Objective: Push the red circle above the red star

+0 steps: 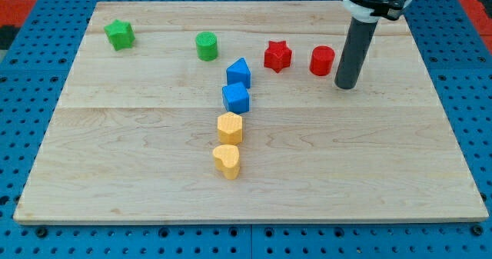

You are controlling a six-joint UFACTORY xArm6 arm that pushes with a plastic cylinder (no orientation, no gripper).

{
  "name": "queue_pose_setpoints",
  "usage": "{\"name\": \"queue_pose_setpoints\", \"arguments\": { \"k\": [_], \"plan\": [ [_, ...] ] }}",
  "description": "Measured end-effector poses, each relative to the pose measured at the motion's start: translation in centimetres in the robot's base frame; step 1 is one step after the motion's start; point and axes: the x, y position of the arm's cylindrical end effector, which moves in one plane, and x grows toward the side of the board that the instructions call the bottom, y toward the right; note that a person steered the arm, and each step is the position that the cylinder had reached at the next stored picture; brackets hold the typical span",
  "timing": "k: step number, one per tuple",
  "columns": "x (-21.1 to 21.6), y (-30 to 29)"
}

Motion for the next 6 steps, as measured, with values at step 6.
{"name": "queue_pose_setpoints", "arguments": {
  "k": [6],
  "plan": [
    [-8.6, -5.6]
  ]
}}
